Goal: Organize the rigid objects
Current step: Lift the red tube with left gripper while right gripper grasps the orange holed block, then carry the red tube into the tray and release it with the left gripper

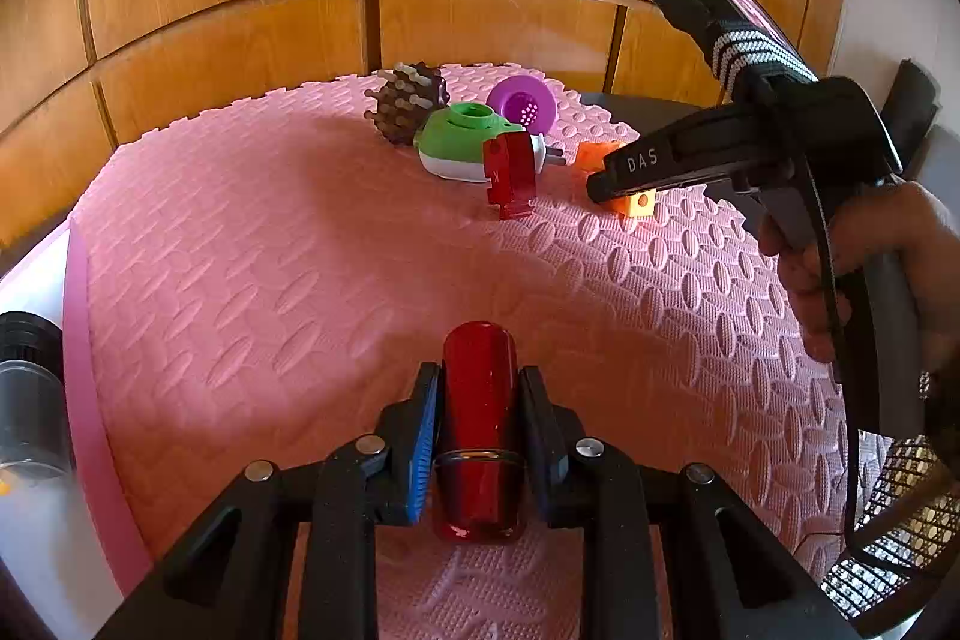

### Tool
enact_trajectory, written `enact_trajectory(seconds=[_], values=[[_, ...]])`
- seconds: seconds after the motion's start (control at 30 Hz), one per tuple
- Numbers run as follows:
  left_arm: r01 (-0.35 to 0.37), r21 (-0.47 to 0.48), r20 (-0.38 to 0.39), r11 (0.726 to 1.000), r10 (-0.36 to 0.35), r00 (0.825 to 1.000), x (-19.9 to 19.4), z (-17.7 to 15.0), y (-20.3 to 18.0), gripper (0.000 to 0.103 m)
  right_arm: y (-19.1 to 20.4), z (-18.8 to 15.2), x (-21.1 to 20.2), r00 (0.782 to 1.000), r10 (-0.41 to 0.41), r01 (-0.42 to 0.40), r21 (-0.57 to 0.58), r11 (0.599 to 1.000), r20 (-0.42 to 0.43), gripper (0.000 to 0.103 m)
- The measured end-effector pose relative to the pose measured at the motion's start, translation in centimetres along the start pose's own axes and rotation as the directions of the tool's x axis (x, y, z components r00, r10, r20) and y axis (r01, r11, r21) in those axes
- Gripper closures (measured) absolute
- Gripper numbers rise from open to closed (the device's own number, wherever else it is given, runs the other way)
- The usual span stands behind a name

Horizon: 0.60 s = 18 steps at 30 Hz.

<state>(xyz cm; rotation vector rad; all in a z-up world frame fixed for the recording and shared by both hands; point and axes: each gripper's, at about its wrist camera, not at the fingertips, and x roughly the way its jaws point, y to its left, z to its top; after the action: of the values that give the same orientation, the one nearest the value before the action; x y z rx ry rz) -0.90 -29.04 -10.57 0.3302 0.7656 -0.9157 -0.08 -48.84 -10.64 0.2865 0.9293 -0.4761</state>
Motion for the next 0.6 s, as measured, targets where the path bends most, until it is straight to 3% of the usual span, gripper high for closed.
enact_trajectory(seconds=[0.27,0.4,0.6], values=[[-0.024,0.018,-0.017,1.000,0.024,1.000,0.1,0.2,-0.4,0.077,0.7,-0.3,0.0,0.999,-0.029,0.031,-0.078,0.996,0.032,0.082],[-0.025,-0.025,-0.046,0.999,0.024,0.999,-0.3,0.4,0.0,0.077,1.1,-0.6,0.0,0.998,-0.045,0.051,-0.109,0.993,0.054,0.083],[-0.030,-0.034,0.030,0.999,0.031,0.999,-4.1,1.7,-0.1,0.077,1.9,-1.0,-0.1,0.993,-0.080,0.093,-0.163,0.982,0.088,0.083]])
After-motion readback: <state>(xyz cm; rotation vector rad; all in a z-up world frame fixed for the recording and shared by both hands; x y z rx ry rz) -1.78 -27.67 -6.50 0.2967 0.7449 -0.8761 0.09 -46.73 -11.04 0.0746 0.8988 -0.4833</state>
